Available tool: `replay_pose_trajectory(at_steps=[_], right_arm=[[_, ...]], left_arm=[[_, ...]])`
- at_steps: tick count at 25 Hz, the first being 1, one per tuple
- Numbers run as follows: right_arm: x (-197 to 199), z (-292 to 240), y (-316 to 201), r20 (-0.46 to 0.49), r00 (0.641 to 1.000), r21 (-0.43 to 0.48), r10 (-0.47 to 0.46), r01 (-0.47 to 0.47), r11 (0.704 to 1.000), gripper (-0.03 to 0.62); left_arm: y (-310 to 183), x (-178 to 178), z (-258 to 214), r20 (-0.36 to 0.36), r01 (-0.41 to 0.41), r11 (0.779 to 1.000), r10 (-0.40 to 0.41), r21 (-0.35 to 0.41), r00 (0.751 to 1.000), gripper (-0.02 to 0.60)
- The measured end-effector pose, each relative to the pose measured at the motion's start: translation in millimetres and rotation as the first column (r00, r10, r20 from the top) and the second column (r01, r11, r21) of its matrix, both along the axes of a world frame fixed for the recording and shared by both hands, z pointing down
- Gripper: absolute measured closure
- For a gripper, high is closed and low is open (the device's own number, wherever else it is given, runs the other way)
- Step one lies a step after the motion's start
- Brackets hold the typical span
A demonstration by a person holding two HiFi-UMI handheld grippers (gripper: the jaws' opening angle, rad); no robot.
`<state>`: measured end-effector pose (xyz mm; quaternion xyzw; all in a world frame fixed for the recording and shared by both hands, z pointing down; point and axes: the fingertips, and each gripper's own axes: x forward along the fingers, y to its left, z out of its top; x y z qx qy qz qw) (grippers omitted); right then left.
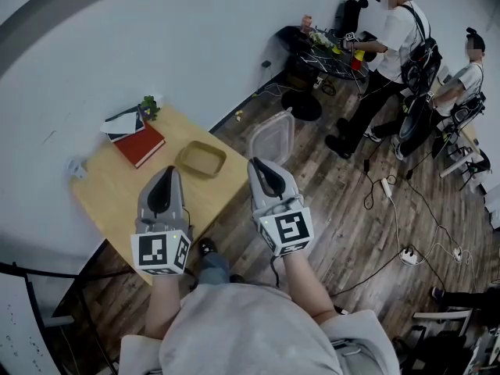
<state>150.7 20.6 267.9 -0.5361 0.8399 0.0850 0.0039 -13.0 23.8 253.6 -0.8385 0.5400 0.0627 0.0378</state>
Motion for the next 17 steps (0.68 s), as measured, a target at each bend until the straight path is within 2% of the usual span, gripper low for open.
replay_pose_trajectory(at_steps=[17], right_arm=[[1.3,-4.3,10.7,0.005,1.0,0.017,-0.002,0.002,1.0,0.576]], left_arm=[[10.2,4.5,-3.0,-0.002,-0.008,1.0,0.008,0.005,1.0,0.575]])
